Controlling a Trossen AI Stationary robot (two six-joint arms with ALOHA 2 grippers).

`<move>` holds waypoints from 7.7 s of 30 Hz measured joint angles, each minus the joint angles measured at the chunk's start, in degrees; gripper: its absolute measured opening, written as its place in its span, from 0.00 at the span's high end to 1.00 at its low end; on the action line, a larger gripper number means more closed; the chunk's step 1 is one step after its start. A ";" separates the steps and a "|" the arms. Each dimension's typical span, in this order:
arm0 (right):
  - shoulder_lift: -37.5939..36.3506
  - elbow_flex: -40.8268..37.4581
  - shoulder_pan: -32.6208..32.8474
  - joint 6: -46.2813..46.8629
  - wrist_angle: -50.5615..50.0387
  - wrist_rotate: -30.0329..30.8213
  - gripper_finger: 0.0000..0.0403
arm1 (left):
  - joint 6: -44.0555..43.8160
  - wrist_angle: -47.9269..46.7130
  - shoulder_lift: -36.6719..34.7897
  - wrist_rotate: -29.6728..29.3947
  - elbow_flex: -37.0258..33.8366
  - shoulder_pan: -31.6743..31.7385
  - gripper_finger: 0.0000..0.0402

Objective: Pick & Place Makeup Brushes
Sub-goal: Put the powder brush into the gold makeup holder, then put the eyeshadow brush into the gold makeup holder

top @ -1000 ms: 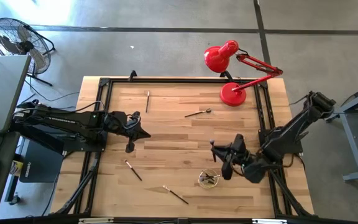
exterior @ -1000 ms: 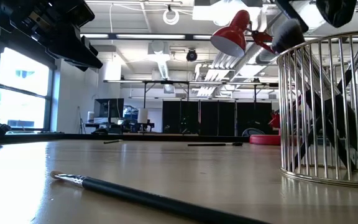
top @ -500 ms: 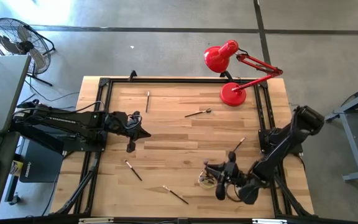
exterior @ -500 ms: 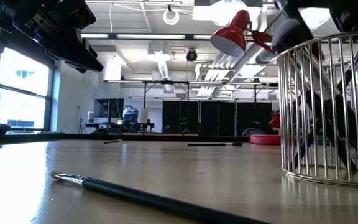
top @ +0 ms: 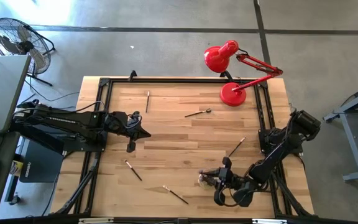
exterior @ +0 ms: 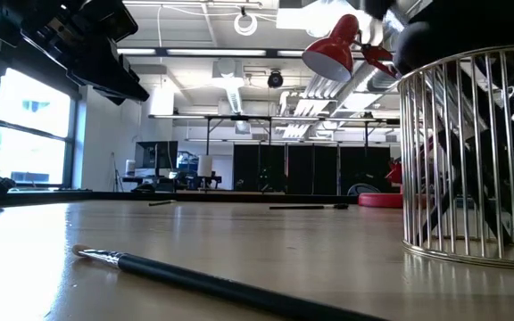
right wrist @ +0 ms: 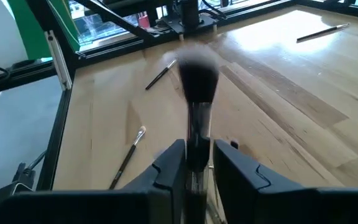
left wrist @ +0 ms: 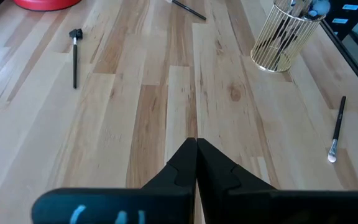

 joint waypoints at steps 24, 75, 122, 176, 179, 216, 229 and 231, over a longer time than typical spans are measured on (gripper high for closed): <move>-9.78 0.00 -9.21 -11.88 -1.76 -3.57 0.91 | 0.24 -0.11 1.44 -0.38 -0.04 0.00 1.00; 24.50 45.64 -36.96 -16.87 -34.24 -39.02 1.00 | -25.92 -33.80 12.19 -11.08 9.33 -41.23 1.00; 24.50 39.43 -36.65 -16.92 -23.15 -43.13 1.00 | -24.72 -24.72 24.56 -13.18 1.00 -41.64 0.76; 40.02 54.10 -35.48 -65.21 -34.08 -25.62 0.79 | -28.46 -7.74 26.98 -0.96 1.33 -11.61 1.00; 39.93 54.10 -35.47 -62.70 -34.81 -27.26 0.79 | -28.46 -7.74 26.96 -0.96 1.33 -11.61 1.00; 39.87 54.05 -36.65 -53.64 -37.61 -28.12 0.96 | -28.24 -4.79 26.90 -4.53 2.84 -11.65 0.75; 39.85 54.04 -38.08 -33.58 -37.91 -32.17 0.97 | -38.08 -14.94 25.19 -28.08 2.69 -11.50 0.56; 39.85 53.99 -38.28 -31.52 -36.85 -32.89 0.97 | -40.33 -14.42 25.15 -29.54 2.35 -11.64 0.56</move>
